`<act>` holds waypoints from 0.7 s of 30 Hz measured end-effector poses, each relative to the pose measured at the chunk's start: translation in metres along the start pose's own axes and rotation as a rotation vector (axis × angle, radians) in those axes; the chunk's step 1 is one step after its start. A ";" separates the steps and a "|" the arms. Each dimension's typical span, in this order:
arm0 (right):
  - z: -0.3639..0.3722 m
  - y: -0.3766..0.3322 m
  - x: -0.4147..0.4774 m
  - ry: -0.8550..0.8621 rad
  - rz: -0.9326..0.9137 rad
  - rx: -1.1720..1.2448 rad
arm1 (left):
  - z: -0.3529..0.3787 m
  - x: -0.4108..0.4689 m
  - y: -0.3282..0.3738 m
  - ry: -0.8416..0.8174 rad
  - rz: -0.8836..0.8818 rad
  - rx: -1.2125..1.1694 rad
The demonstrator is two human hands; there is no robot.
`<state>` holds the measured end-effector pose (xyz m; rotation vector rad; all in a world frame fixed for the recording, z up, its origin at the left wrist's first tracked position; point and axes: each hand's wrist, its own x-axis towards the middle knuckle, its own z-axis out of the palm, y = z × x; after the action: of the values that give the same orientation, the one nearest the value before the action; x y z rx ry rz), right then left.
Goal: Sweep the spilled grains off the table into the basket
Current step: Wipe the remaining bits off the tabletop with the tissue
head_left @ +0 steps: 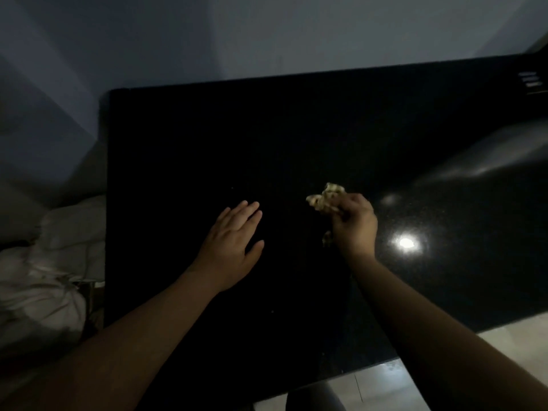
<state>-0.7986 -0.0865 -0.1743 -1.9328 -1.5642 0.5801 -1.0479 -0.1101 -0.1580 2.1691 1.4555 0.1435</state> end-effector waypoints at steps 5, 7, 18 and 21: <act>-0.019 0.009 -0.076 -0.135 -0.136 0.054 | -0.004 0.000 0.013 0.030 -0.058 0.029; -0.030 0.010 -0.094 -0.246 -0.113 0.151 | -0.004 0.000 0.018 0.042 -0.087 0.036; -0.035 0.021 -0.053 -0.237 -0.056 0.095 | 0.019 -0.055 0.063 0.181 -0.180 -0.069; -0.037 0.025 -0.107 -0.266 -0.187 0.083 | 0.035 -0.073 0.066 0.214 -0.238 0.065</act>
<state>-0.7792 -0.2003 -0.1664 -1.6778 -1.8294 0.8341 -1.0109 -0.2067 -0.1428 2.0608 1.8497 0.2532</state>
